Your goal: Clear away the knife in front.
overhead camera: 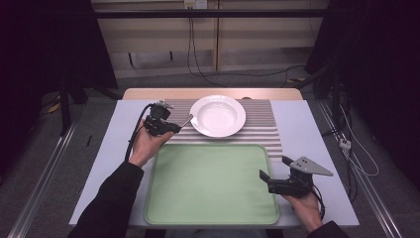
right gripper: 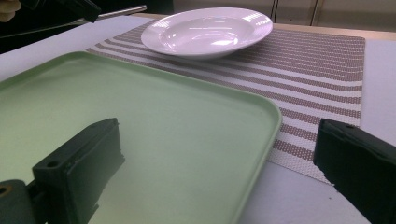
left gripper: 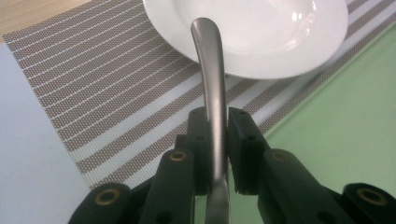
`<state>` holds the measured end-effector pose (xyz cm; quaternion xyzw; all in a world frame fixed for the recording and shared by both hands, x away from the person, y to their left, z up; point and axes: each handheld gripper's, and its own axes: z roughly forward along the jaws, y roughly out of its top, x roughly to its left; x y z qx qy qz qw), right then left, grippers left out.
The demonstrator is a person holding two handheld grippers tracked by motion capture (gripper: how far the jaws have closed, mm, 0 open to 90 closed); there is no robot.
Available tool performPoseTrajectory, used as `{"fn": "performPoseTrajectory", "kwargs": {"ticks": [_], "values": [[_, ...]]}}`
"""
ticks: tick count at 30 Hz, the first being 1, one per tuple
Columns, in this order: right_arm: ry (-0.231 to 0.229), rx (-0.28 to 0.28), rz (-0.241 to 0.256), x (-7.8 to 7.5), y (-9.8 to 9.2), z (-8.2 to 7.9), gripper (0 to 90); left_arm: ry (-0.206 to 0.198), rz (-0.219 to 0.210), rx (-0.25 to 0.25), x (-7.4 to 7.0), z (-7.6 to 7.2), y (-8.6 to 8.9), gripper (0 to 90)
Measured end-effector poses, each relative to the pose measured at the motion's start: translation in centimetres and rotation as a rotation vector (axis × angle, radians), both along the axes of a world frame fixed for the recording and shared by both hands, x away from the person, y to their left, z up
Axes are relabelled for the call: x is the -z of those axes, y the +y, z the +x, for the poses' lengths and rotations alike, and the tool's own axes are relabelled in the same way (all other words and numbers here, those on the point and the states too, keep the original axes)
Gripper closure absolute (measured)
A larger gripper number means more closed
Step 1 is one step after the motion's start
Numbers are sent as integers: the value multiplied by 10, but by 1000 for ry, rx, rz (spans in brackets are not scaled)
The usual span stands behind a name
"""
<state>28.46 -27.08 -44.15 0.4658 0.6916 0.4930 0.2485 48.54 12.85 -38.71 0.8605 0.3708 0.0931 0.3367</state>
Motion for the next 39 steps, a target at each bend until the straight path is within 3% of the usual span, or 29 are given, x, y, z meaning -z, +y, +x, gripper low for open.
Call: {"fn": "performPoseTrajectory", "kwargs": {"ticks": [11,17,18,19,25,30,36,39], "values": [[0,0,-3,0,1,0,11,-15,-8,25,1,-25,-4,798],[-1,-3,-4,0,1,0,11,-4,-11,25,1,-37,-4,798],[-2,-3,-5,0,1,0,11,-24,1,3,1,-39,-5,798],[-2,-4,-5,0,1,0,11,-10,-13,20,0,-40,-4,798],[-2,-4,-5,0,1,0,11,-26,-10,6,-1,-53,-2,798],[-2,-5,-5,0,2,0,11,-13,-31,10,-1,-63,1,798],[-2,-5,-7,0,2,1,11,-23,-11,11,-1,-76,1,798],[-1,-6,-8,0,2,1,11,-10,-23,24,1,-80,2,798]]}}
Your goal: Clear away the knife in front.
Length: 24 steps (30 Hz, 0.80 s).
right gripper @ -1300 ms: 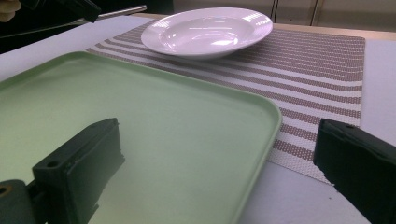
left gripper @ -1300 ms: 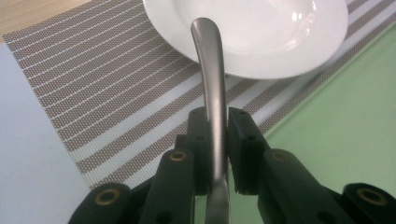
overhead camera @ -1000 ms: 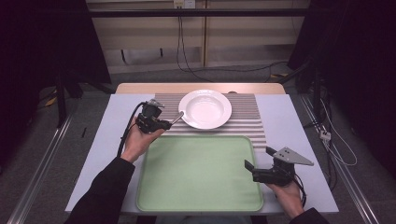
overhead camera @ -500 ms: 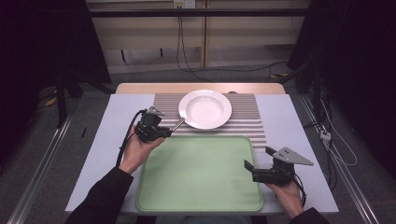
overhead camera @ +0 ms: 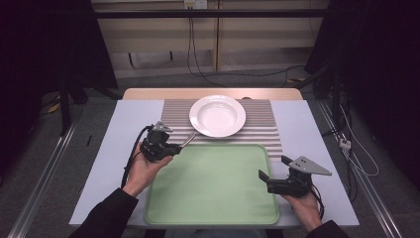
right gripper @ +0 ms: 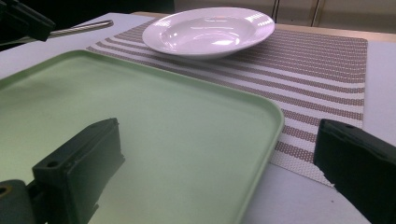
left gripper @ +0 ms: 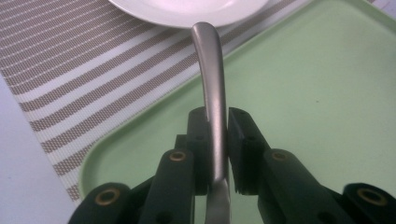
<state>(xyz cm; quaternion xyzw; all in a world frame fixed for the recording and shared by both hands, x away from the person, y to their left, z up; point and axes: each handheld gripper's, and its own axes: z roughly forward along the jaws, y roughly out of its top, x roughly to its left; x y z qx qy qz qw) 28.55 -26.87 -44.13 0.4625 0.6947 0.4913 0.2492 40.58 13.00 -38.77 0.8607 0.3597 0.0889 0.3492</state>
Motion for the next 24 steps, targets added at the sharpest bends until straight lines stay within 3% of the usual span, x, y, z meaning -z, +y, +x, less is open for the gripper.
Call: {"fn": "performPoseTrajectory", "kwargs": {"ticks": [16,24], "values": [[0,-1,-1,0,0,0,11,43,48,15,21,-16,-13,798],[0,-4,-3,0,1,0,11,64,40,44,30,-21,-18,798]]}}
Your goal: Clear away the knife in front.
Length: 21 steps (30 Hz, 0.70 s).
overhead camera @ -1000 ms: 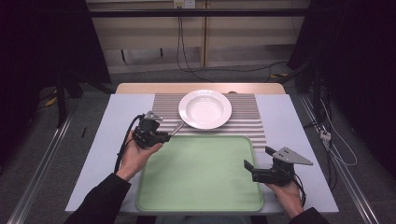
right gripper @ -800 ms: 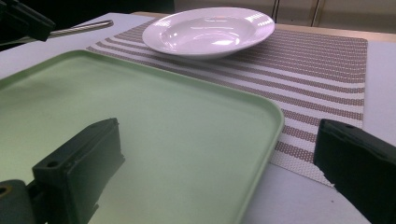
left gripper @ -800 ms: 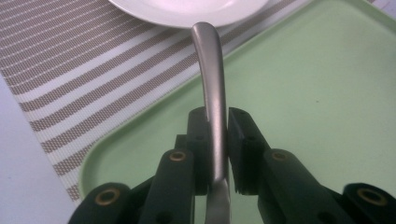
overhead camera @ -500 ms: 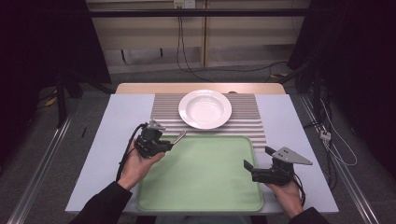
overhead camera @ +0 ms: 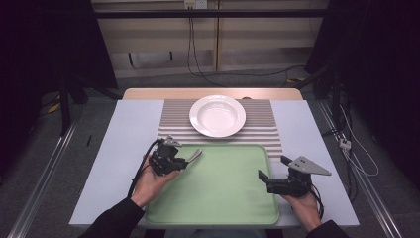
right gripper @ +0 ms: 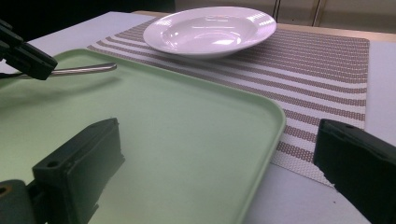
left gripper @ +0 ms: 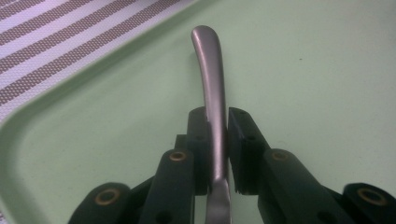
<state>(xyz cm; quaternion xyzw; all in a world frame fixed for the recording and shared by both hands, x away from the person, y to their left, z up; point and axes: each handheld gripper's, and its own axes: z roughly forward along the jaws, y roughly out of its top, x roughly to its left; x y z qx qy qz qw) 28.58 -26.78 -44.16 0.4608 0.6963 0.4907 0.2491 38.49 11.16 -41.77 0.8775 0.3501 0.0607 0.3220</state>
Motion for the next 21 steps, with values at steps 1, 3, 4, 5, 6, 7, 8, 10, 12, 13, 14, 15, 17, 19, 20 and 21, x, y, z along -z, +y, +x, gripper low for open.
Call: {"fn": "performPoseTrajectory", "kwargs": {"ticks": [1,3,4,5,6,7,8,10,12,13,14,15,17,19,20,21], "values": [[0,0,1,0,0,0,11,3,0,2,1,0,0,798],[1,1,-1,0,0,0,11,8,2,10,3,-2,-1,798],[1,1,-2,0,0,0,11,7,6,9,4,-3,-2,798],[3,-1,-5,0,0,0,11,10,11,11,5,-4,-3,798],[4,-2,-4,0,0,0,11,13,11,15,7,-5,-4,798],[3,-3,-5,0,0,0,11,25,15,21,9,-6,-6,798],[3,-2,-5,0,0,0,11,25,15,21,9,-6,-6,798],[3,-2,-6,0,0,0,11,22,18,24,11,-8,-7,798],[3,-2,-6,0,0,0,11,38,7,26,12,-7,-7,797],[1,1,-3,0,0,0,10,41,9,29,13,-7,-7,797],[0,1,-4,0,0,0,9,41,9,28,14,-7,-6,797],[0,0,-3,0,0,0,9,41,14,26,15,-8,-7,797],[3,0,-5,0,0,0,8,55,16,34,18,-9,-8,797],[-1,0,-4,0,0,0,8,57,20,36,19,-8,-9,797],[-1,1,-5,0,0,0,8,51,23,32,19,-9,-9,797],[-1,2,-4,0,0,0,8,51,25,34,19,-9,-8,797]]}}
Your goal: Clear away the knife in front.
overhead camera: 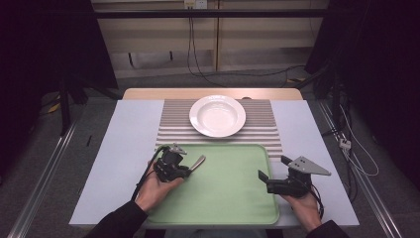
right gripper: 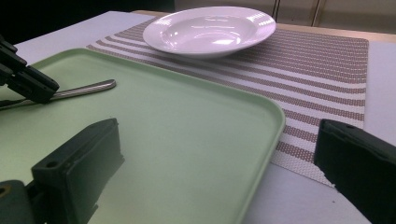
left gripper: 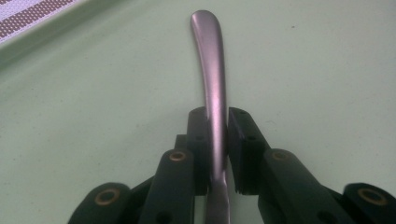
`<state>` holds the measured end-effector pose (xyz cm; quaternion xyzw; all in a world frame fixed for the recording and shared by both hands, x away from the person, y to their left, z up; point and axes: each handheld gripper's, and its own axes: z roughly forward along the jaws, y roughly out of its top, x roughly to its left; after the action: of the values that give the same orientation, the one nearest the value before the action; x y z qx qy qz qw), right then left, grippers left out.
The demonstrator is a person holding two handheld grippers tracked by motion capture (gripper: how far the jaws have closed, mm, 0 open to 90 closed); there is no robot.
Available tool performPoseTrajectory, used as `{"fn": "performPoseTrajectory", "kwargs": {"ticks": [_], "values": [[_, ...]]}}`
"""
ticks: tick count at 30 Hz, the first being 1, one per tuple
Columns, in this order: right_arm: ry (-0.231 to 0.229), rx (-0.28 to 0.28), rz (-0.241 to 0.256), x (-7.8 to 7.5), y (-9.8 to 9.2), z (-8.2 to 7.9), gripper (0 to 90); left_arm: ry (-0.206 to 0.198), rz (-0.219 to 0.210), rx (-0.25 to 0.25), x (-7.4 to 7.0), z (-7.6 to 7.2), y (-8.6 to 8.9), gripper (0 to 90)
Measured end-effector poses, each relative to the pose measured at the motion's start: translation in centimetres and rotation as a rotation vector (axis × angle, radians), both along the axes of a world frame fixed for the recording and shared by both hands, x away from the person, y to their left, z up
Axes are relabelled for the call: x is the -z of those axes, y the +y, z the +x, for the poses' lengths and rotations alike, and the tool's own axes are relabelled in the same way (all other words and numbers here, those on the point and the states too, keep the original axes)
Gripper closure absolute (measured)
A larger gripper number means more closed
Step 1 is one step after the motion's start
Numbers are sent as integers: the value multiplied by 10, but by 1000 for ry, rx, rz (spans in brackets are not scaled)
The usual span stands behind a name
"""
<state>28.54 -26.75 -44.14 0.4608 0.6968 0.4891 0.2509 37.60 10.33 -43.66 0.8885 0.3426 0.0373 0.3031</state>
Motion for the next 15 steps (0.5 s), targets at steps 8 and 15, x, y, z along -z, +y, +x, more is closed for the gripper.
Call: {"fn": "performPoseTrajectory", "kwargs": {"ticks": [8,15], "values": [[0,0,-1,0,0,0,8,7,-19,-15,1,-3,0,794],[-2,0,-5,0,0,0,8,15,-43,-20,3,-4,2,718]]}}
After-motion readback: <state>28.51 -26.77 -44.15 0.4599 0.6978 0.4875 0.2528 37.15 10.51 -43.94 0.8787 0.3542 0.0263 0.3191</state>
